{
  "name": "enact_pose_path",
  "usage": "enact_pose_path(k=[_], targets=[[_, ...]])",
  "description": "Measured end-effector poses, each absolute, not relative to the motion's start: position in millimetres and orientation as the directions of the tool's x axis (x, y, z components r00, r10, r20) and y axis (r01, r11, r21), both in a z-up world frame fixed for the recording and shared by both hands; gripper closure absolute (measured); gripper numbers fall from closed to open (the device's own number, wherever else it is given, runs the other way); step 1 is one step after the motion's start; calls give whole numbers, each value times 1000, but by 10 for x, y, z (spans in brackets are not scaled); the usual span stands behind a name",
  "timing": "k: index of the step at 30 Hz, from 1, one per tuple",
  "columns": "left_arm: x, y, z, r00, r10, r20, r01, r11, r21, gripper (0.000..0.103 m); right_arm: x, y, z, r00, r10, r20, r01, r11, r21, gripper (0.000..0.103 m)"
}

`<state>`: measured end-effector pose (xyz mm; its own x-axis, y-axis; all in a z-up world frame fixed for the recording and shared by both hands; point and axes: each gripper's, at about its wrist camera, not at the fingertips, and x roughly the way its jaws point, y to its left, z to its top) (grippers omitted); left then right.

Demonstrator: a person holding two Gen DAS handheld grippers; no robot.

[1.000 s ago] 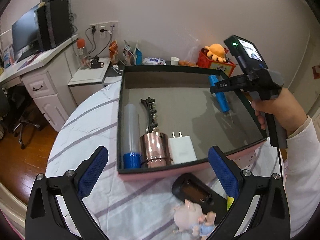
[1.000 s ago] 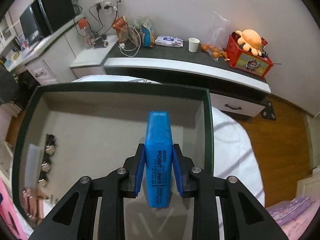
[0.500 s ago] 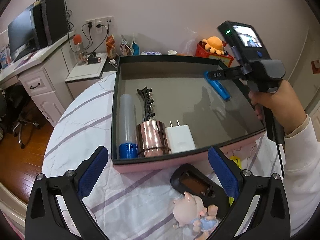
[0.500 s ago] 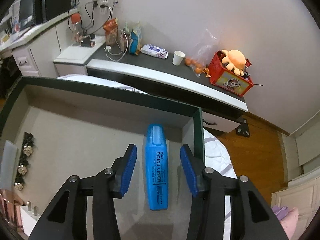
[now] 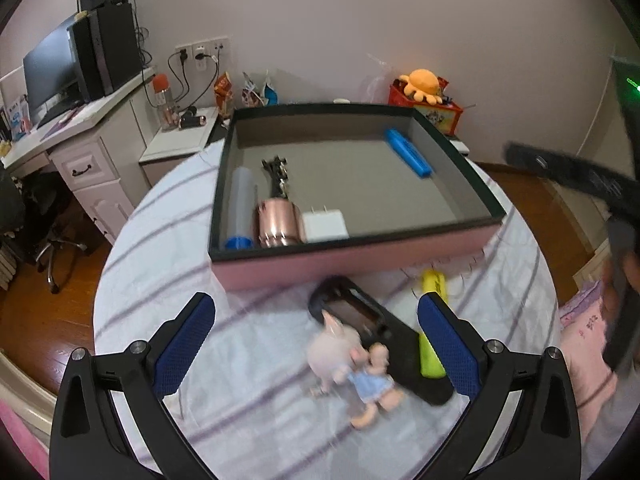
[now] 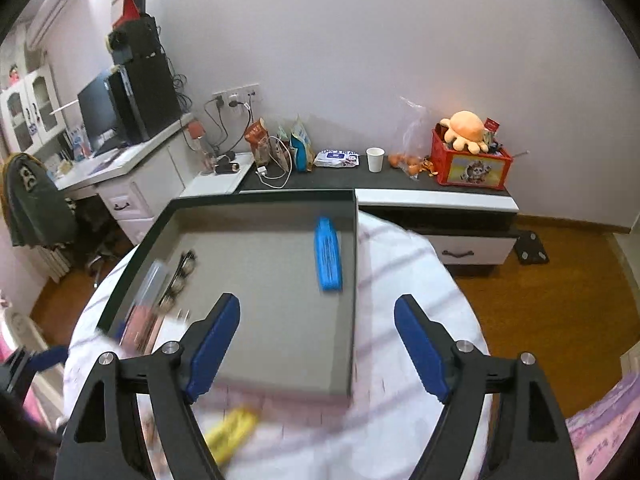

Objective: Organize rigid objects
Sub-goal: 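Withdraw the open right gripper from the box over the bed, then lower the left gripper onto the yellow highlighter and close on it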

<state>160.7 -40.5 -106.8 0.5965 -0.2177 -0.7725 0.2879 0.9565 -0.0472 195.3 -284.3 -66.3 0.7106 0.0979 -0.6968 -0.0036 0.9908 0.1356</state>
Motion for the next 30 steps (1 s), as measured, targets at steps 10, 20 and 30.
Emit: enact_pose_path(k=[10, 20, 30], targets=[[1281, -646, -1119, 587, -173, -791, 275, 961, -6, 1, 1257, -2944, -1096, 627, 154, -763, -36, 985, 169, 21], [1224, -636, -1069, 601, -122, -790, 243, 969, 35, 0, 1147, -2873, -1307, 579, 217, -786, -101, 976, 195, 21], [1249, -1095, -1289, 578, -188, -794, 363, 931, 43, 1, 1124, -2947, -1375, 583, 178, -793, -55, 982, 180, 21]])
